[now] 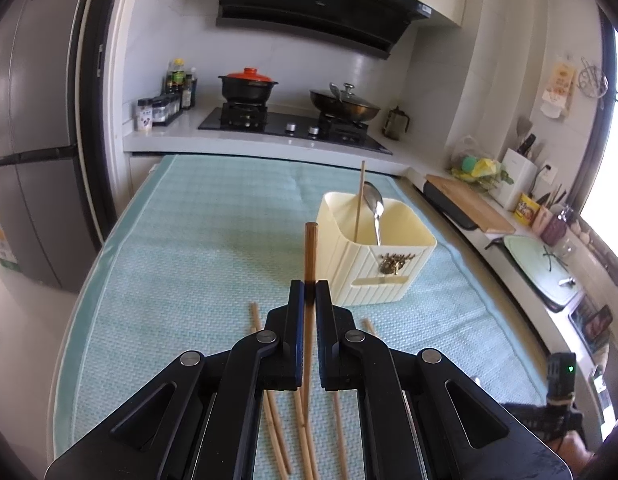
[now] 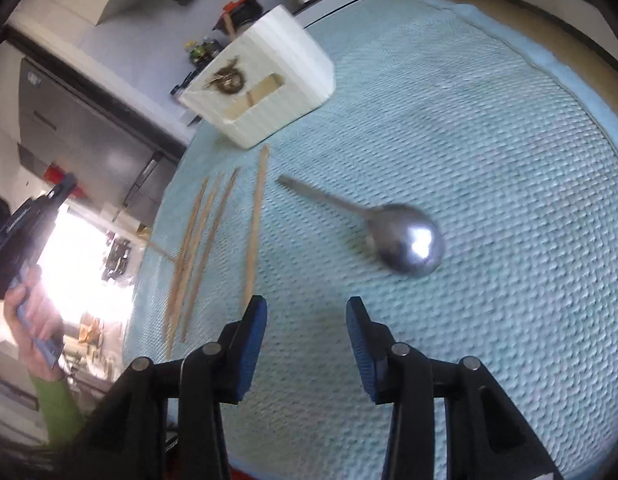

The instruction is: Organize utensils

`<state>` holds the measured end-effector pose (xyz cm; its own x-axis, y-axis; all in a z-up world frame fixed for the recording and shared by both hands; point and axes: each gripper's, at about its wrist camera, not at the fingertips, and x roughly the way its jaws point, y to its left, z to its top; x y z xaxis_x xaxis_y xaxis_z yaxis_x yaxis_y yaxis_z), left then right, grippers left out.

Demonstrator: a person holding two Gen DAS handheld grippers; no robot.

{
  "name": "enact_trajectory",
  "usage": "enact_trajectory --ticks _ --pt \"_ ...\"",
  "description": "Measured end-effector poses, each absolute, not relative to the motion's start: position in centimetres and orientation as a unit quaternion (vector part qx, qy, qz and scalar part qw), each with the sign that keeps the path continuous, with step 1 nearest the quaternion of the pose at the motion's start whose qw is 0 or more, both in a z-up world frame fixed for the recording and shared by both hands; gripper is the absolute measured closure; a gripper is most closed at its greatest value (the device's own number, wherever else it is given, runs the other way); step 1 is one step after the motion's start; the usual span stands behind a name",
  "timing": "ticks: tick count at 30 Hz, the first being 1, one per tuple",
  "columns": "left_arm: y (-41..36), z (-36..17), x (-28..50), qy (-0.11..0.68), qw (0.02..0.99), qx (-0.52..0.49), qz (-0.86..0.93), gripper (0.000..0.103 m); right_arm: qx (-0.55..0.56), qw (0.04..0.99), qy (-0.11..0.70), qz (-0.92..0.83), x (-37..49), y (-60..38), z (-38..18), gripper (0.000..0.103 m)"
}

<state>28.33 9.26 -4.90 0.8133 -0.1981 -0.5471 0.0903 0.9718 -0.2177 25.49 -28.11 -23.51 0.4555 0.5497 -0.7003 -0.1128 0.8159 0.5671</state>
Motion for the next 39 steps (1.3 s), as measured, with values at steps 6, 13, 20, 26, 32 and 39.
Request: enact_trajectory --ticks 6,13,20,26,32,39 --pt "9.6 -5.0 28.1 0.296 0.948 -0.095 -0.070 0.100 0.212 0.892 0.395 0.061 28.6 -34.0 -20.7 0.059" --pt "9.8 -5.3 28.6 0.295 0.948 -0.102 -0.066 0.100 0.297 0.836 0.458 0.061 27.4 -35.8 -21.5 0.058" --pt "9.7 -5.5 28.8 0.301 0.946 -0.099 -0.070 0.100 0.254 0.854 0.446 0.082 27.8 -33.4 -22.1 0.058" --pt "9.7 -5.7 28.6 0.303 0.945 -0.103 -0.069 0.100 0.250 0.876 0.406 0.070 31.5 -32.9 -22.2 0.059" --pt "9.7 -5.7 29.2 0.308 0.943 -0.105 -0.068 0.100 0.162 0.886 0.428 0.070 35.6 -31.1 -22.4 0.099" --pt "9.6 -4.8 28.8 0.295 0.947 -0.102 -0.072 0.100 0.009 0.944 0.325 0.062 32.0 -28.1 -14.2 0.099"
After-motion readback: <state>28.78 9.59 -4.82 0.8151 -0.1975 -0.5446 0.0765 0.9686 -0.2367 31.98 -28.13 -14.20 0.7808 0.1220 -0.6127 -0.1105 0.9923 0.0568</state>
